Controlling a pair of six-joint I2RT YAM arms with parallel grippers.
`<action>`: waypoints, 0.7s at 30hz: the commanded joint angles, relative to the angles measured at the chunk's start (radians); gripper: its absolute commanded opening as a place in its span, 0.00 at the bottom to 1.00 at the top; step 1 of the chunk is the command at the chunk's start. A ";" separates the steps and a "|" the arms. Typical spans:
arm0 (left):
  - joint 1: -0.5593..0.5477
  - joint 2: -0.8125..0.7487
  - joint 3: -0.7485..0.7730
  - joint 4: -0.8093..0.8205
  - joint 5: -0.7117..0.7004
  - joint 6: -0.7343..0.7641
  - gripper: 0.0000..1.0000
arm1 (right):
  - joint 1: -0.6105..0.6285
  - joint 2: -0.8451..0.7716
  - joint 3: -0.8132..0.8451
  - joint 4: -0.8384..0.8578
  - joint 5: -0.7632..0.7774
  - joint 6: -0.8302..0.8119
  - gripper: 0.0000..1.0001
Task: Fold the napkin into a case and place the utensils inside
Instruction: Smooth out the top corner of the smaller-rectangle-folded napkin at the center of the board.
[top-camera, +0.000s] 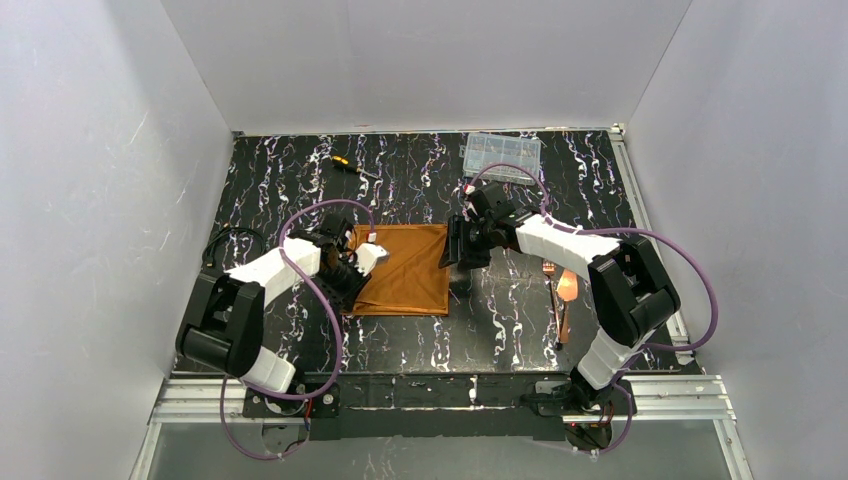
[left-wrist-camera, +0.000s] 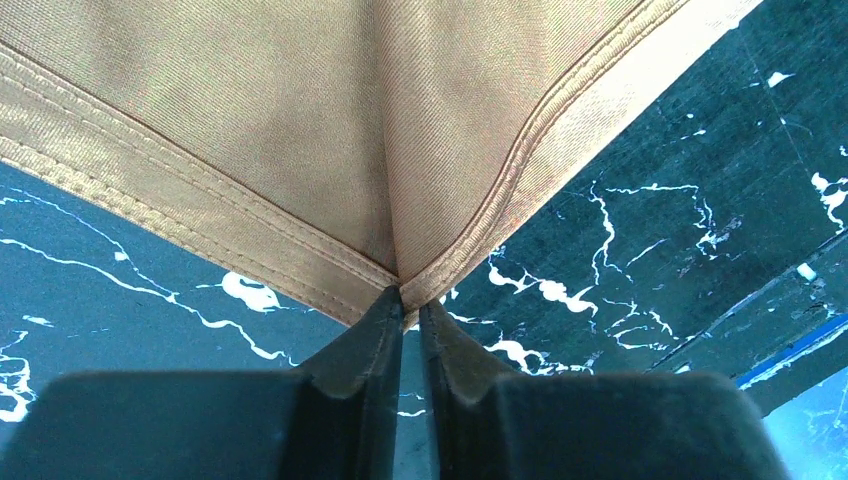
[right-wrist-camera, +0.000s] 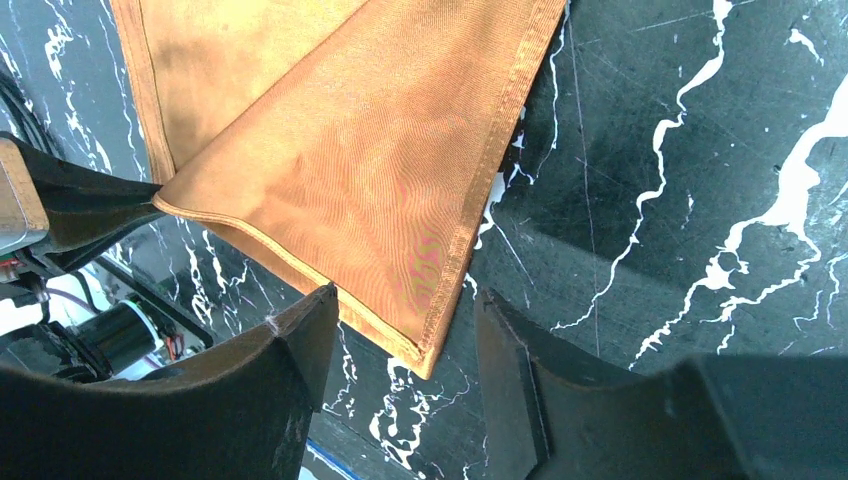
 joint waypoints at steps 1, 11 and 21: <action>-0.005 0.000 0.014 -0.018 0.031 -0.003 0.08 | 0.003 -0.006 -0.008 0.024 -0.011 0.008 0.61; -0.005 -0.062 0.039 -0.048 0.004 -0.008 0.00 | 0.003 0.001 -0.008 0.026 -0.010 0.007 0.60; -0.006 -0.102 -0.026 -0.044 -0.108 0.038 0.00 | 0.001 0.019 0.020 0.024 -0.006 0.009 0.60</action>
